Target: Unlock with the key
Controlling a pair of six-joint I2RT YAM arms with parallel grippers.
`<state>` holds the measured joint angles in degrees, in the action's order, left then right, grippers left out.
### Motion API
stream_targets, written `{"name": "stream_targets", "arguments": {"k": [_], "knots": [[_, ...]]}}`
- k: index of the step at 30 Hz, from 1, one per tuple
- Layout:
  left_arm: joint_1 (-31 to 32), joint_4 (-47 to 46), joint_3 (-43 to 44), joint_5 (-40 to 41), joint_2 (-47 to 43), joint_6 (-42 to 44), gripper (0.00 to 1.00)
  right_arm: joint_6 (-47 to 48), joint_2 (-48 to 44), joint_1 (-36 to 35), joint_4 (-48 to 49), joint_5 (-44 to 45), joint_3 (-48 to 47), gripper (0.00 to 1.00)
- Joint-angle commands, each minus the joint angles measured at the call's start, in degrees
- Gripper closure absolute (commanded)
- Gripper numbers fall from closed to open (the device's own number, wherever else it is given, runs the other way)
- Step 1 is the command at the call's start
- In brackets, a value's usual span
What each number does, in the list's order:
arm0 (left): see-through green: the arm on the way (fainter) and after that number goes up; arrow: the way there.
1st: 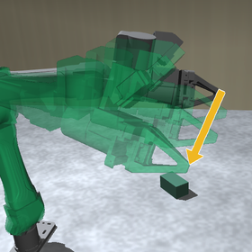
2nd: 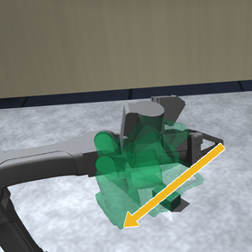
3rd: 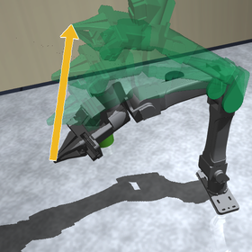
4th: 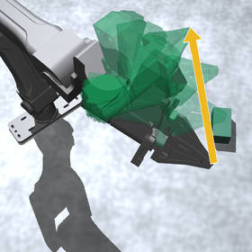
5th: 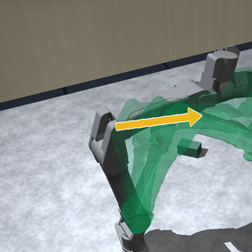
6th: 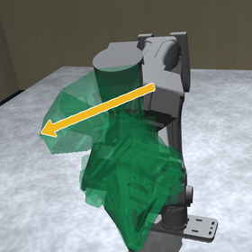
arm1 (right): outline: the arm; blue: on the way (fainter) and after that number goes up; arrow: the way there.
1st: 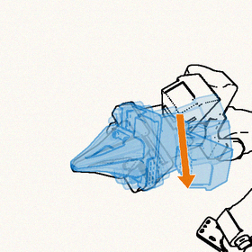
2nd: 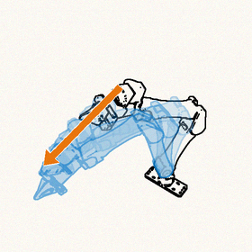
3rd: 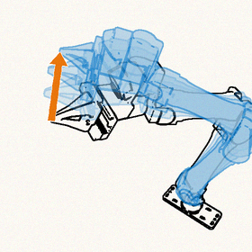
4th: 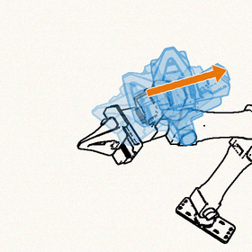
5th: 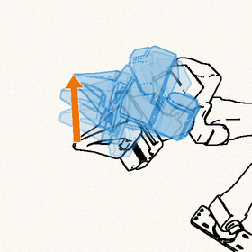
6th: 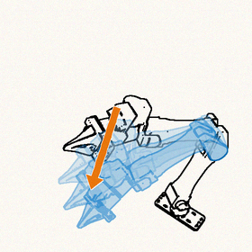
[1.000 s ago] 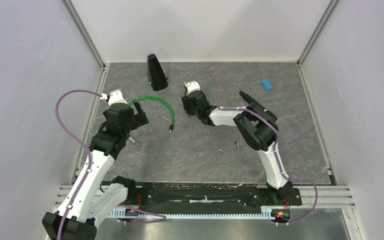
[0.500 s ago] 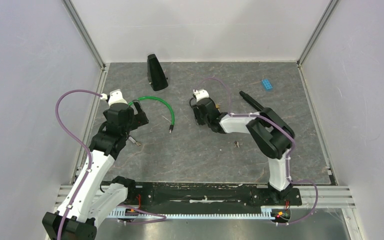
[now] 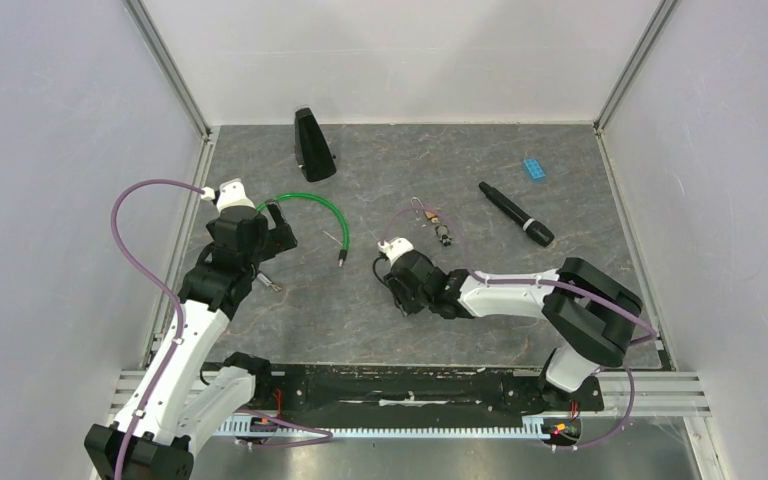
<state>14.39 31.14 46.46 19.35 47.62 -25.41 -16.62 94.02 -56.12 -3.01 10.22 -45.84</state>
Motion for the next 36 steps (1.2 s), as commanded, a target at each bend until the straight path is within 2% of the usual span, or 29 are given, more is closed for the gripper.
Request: {"name": "stream_targets", "arguments": {"k": [1, 3, 8, 13, 15, 18, 23, 28, 36], "knots": [[0.11, -2.09, -0.62, 0.26, -0.33, 1.94, 0.01, -4.86, 1.64, -1.84, -3.80, 2.04, -0.54, 0.82], [0.11, -2.02, -0.71, 0.30, -0.29, 1.85, 0.01, -5.54, 2.44, -2.33, -3.79, 3.28, -2.02, 0.81], [0.11, -1.80, -0.72, 0.75, 0.18, 1.85, 0.01, -4.76, 3.74, -2.59, -5.80, 1.54, -6.01, 0.50], [0.11, -1.78, -0.75, 0.52, 0.75, 1.88, 0.01, -2.96, -0.81, -2.52, -9.42, 3.76, -5.83, 0.22], [0.10, -1.76, -0.68, 0.26, 1.05, 1.85, 0.01, -1.74, -2.83, -2.11, -11.33, 4.85, -5.83, 0.15], [0.11, -1.78, -0.67, 0.05, 1.59, 1.85, 0.01, -0.90, -6.39, 0.02, -13.40, 5.49, -4.30, 0.14], [0.11, -1.60, -0.57, 0.33, 2.28, 2.03, 0.01, -0.69, -13.92, 6.95, -15.42, 6.69, 1.15, 0.19], [0.11, -1.60, -0.58, 0.08, 2.37, 2.03, 0.01, 0.23, -19.91, 14.14, -16.37, 7.06, 6.66, 0.30], [0.11, -1.51, -0.56, -0.45, 2.66, 2.03, 0.01, 1.10, -19.39, 21.44, -13.62, 1.69, 9.54, 0.45]]}}
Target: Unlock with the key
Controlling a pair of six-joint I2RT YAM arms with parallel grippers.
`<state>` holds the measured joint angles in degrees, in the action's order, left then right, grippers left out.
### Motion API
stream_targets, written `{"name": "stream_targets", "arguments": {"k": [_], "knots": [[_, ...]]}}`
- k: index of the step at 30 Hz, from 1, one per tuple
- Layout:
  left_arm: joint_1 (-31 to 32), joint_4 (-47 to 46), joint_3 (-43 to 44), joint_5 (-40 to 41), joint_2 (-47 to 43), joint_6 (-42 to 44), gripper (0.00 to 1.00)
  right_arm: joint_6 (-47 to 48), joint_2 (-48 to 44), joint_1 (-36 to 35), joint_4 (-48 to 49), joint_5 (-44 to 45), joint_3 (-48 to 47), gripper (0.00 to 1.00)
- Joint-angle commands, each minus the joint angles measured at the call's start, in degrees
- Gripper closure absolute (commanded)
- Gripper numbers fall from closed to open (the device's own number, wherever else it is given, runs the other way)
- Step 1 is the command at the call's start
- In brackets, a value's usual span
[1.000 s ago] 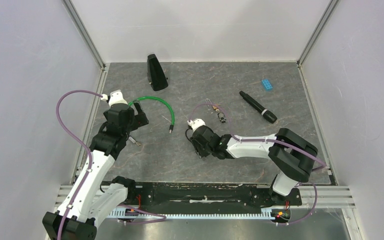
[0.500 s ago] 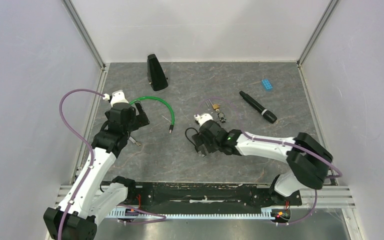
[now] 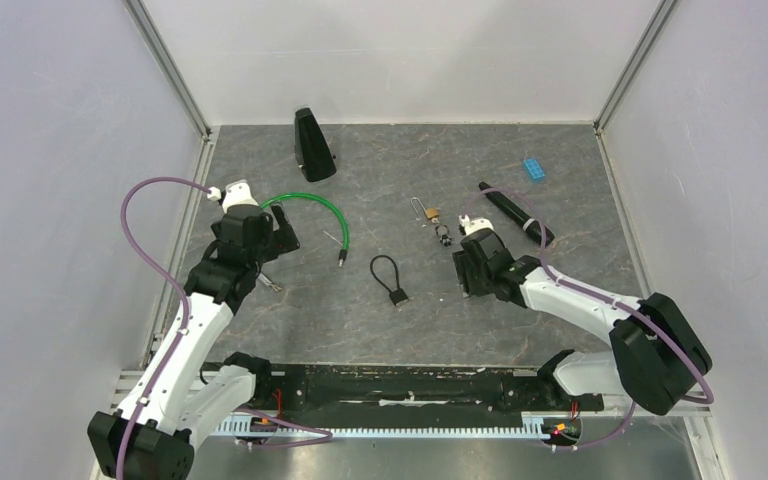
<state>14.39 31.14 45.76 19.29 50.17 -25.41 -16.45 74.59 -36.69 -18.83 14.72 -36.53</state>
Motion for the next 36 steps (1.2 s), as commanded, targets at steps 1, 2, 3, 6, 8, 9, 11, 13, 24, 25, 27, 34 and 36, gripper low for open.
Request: {"name": "stream_targets", "arguments": {"k": [1, 2, 3, 6, 8, 9, 11, 13, 24, 25, 27, 34, 36], "knots": [[0.11, -1.52, 0.12, -0.33, 0.02, 2.03, 0.02, 1.06, 0.25, 2.74, 2.70, -3.15, 0.31, 0.47], [0.11, -1.52, 0.14, -0.29, 0.00, 2.03, 0.02, 1.21, 0.59, 3.20, 3.28, -3.42, 0.39, 0.50], [0.11, -1.49, 0.12, -0.30, -0.09, 2.03, 0.01, 1.34, 0.98, 3.78, 3.68, -3.87, 0.39, 0.53], [0.11, -1.51, 0.19, -0.48, -0.08, 2.03, 0.01, 1.67, 2.18, 4.72, 4.70, -5.46, 0.69, 0.58], [0.11, -1.47, 0.12, -0.57, 0.05, 2.08, 0.01, 1.61, 2.82, 5.08, 5.40, -6.38, 1.17, 0.62], [0.11, -1.52, 0.12, -0.72, 0.00, 2.03, 0.01, 1.59, 3.13, 5.29, 5.54, -6.72, 1.43, 0.62], [0.11, -1.52, 0.12, -0.98, -0.03, 2.03, 0.02, 1.51, 3.50, 5.37, 5.71, -7.28, 1.98, 0.63], [0.11, -1.52, 0.12, -1.17, 0.08, 2.03, 0.02, 1.61, 3.66, 5.48, 6.06, -7.34, 2.79, 0.66], [0.43, -3.08, 0.15, -8.27, -1.81, 0.45, 0.02, 0.13, -1.70, 5.57, 8.55, -13.23, 4.23, 1.00], [0.67, -3.06, 0.33, -10.23, -2.12, -0.67, 0.02, -0.29, -3.24, 5.57, 8.82, -13.95, 4.03, 1.00], [1.64, -3.17, 0.31, -13.70, -3.07, -3.47, 0.03, -0.85, -6.29, 5.52, 10.22, -17.00, 4.14, 1.00], [12.03, -3.75, 1.60, -18.17, -4.17, -8.73, 0.01, -1.30, -14.41, 5.14, 14.58, -26.47, 4.43, 1.00], [15.40, -5.64, 1.41, -20.67, -4.03, -9.07, 0.01, -1.31, -16.24, 4.67, 17.11, -30.62, 5.11, 1.00]]}}
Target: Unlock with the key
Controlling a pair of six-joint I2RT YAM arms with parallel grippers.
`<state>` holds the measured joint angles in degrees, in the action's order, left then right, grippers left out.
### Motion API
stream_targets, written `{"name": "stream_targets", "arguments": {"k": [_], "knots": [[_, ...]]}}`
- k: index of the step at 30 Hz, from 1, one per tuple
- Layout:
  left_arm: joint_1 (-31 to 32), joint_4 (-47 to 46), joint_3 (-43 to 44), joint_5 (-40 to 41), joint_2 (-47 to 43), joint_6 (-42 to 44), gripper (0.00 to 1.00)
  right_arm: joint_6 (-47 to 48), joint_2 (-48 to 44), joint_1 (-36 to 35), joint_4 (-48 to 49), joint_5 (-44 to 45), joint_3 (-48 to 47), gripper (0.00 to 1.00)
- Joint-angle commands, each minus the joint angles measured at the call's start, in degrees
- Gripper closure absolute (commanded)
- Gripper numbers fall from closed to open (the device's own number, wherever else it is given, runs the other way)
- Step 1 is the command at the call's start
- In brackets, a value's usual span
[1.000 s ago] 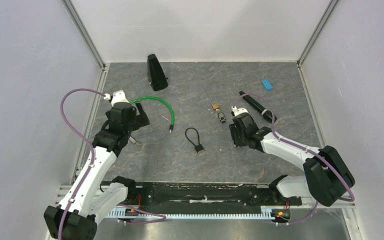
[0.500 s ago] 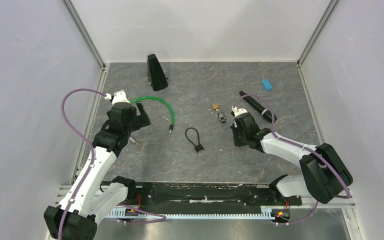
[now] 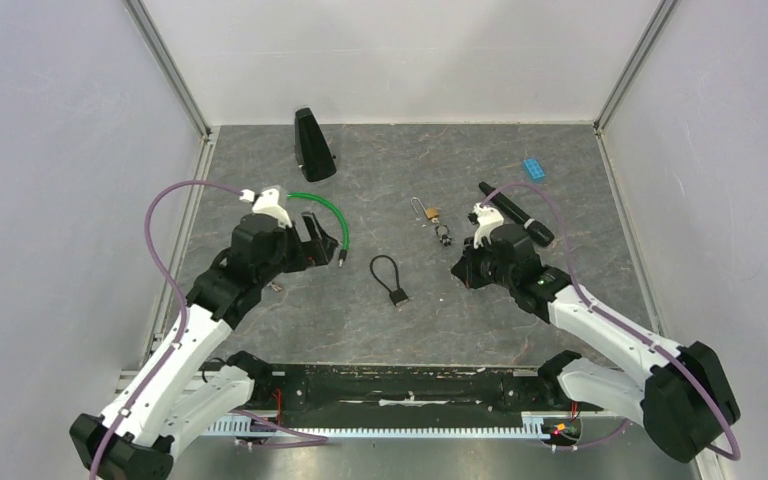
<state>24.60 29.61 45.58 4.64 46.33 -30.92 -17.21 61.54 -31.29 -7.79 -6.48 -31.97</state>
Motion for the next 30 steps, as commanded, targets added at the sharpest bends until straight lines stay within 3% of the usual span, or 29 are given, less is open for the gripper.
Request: {"name": "stream_targets", "arguments": {"k": [1, 7, 16, 23, 30], "knots": [[6.58, -5.51, 1.19, -6.98, -0.11, -3.96, 0.02, -0.64, -4.20, -1.00, 7.23, -11.01, 0.95, 1.00], [16.70, -17.76, -3.52, -7.43, 0.43, -8.17, 0.04, -5.51, -10.00, -1.79, 17.30, -15.77, 4.43, 1.00], [30.43, -38.55, -11.51, 2.54, 2.81, -9.58, 0.11, -25.90, -14.12, -2.49, 41.20, -18.28, 13.45, 1.00], [33.03, -46.72, -12.40, 0.80, 6.63, -10.03, 0.15, -34.79, -15.29, -4.73, 55.27, -15.00, 18.88, 1.00], [33.58, -54.67, -14.55, 0.33, 8.39, -14.19, 0.28, -38.46, -16.10, -5.52, 60.59, -12.57, 20.38, 1.00]]}}
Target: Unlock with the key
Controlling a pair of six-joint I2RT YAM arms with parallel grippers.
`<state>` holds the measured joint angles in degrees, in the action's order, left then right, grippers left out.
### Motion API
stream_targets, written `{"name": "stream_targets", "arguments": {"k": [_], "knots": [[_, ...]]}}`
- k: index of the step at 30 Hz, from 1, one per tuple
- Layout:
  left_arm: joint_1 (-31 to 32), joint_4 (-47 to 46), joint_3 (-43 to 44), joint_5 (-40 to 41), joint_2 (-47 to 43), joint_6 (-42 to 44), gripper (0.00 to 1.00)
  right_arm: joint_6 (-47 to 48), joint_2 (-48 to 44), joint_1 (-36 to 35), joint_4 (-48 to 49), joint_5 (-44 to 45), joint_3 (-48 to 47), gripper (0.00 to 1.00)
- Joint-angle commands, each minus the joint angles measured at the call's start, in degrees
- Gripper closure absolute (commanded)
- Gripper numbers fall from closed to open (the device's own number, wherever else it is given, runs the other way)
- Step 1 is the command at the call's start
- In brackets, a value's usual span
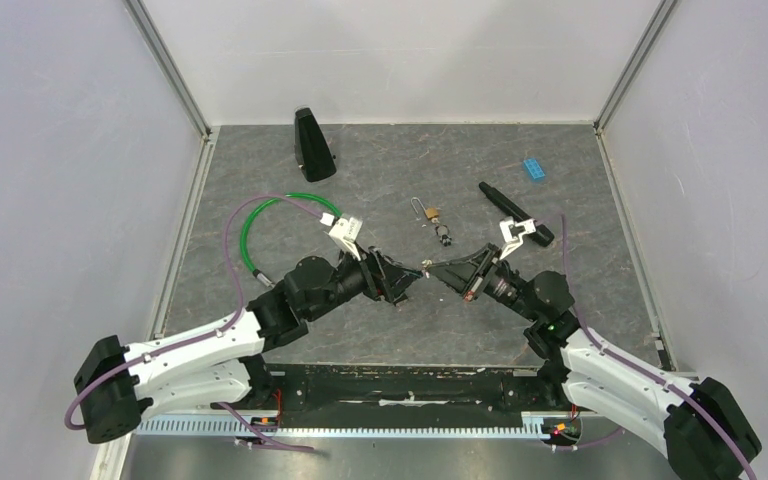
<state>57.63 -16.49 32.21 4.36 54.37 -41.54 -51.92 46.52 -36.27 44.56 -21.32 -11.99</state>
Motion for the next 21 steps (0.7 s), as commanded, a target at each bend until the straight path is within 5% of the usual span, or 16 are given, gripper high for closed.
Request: {"name": "stream_targets", "arguments": {"k": [1, 21], "knots": [[0.50, -8.95, -1.19, 0.76, 0.47, -3.76, 0.31, -4.06, -1.17, -0.60, 8.49, 2.40, 0.55, 1.00], [2.32, -15.21, -0.84, -2.96, 5.46, -6.97, 0.58, -5.53, -1.26, -1.52, 11.28, 3.92, 2.21, 1.00]]}}
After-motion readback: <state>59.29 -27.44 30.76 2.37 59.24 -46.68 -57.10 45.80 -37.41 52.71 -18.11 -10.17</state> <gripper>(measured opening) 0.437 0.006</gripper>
